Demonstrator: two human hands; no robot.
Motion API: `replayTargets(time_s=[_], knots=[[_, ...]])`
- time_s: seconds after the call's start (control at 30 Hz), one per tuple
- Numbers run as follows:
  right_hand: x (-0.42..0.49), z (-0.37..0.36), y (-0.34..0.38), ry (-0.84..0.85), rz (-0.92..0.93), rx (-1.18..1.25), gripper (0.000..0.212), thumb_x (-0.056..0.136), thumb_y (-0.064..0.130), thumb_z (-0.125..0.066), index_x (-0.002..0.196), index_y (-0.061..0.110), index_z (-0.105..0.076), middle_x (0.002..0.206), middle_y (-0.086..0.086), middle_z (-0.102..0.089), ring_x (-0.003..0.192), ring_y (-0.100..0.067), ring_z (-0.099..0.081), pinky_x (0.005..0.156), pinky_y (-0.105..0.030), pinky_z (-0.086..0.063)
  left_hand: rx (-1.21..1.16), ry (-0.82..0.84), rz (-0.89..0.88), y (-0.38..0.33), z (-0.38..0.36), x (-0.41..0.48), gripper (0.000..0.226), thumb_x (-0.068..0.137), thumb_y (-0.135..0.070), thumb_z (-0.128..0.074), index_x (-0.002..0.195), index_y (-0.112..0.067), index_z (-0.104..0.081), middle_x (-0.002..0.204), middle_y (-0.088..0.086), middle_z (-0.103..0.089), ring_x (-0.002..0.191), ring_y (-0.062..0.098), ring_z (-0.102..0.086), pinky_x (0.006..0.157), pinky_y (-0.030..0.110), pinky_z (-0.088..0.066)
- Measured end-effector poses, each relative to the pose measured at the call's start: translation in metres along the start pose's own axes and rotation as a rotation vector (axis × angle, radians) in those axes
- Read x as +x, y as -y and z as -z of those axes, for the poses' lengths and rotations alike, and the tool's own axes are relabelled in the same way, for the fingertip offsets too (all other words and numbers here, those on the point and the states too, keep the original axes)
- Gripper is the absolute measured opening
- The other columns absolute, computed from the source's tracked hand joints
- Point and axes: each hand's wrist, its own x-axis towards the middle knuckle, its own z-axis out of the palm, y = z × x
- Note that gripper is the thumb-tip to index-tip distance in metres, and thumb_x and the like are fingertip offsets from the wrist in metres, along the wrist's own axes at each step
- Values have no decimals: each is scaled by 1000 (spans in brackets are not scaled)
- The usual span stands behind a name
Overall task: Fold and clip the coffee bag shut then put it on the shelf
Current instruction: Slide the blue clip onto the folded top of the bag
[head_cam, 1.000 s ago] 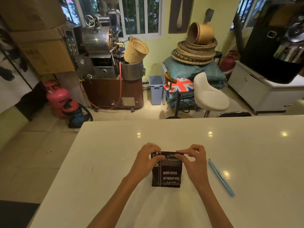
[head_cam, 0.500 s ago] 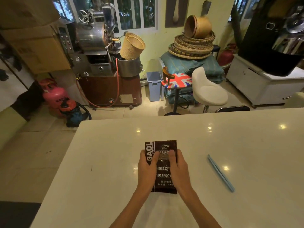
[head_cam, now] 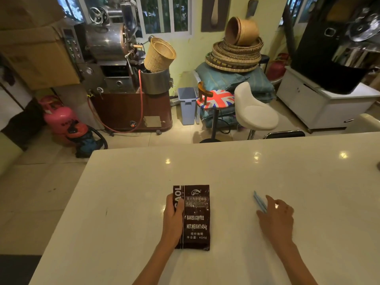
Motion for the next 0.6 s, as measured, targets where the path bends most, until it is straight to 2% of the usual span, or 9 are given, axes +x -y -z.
replayTargets(time_s=[0.07,0.1,0.2,0.23,0.3,0.4,0.47,0.53,0.6], knots=[[0,-2,-6,75,28,-107,46,93,24,-63,136,16,-53,125,-15,-59,115,-36,-51,89,-43,-48,82,-38,-42,-3,0,3,12,99,-20,-52,105,-30,-55,96,-5,-70,91,21,-70,78,43,-60],[0,-3,-6,70,69,-74,38,95,22,-59,133,17,-56,120,-13,-62,111,-34,-55,86,-42,-49,93,-43,-57,-4,1,5,17,98,-17,-54,109,-31,-54,96,-7,-70,91,22,-70,79,45,-59],[-7,0,13,70,199,422,26,101,8,-49,121,16,-63,108,-10,-65,100,-28,-62,84,-40,-49,2,13,-61,-6,1,4,45,99,-12,-51,132,-39,-37,103,1,-66,86,26,-70,72,47,-61],[-12,3,26,98,257,578,28,102,5,-46,117,22,-62,103,-6,-63,93,-19,-63,80,-35,-48,15,35,-97,-8,1,1,46,101,-11,-49,132,-41,-35,107,-3,-64,86,22,-69,71,46,-61],[-24,11,53,164,379,719,34,104,6,-41,111,37,-54,93,4,-59,76,-3,-60,71,-22,-45,134,62,-188,-7,2,0,37,102,-8,-43,119,-41,-44,111,-13,-57,93,11,-65,78,43,-60],[-37,15,88,293,488,712,28,106,19,-40,113,42,-54,91,13,-58,68,2,-57,67,-13,-43,188,132,-154,-10,5,1,40,103,-6,-40,92,-39,-61,110,3,-48,101,20,-59,86,48,-57],[-43,17,106,352,543,736,21,104,27,-46,113,43,-56,95,17,-62,73,5,-60,65,-11,-46,136,205,-106,-15,7,0,33,103,-19,-41,96,-43,-62,116,4,-41,110,25,-57,90,45,-57],[-46,16,115,394,603,707,17,97,34,-56,109,47,-56,101,19,-63,85,5,-60,68,-10,-48,92,270,-94,-20,10,-2,19,98,-36,-45,104,-47,-59,121,1,-37,114,19,-56,90,41,-58],[-46,15,118,424,637,646,16,93,38,-62,108,44,-59,102,17,-63,88,2,-60,72,-13,-50,76,289,-102,-20,12,-1,17,94,-42,-48,108,-45,-57,121,0,-36,113,15,-57,87,39,-60]])
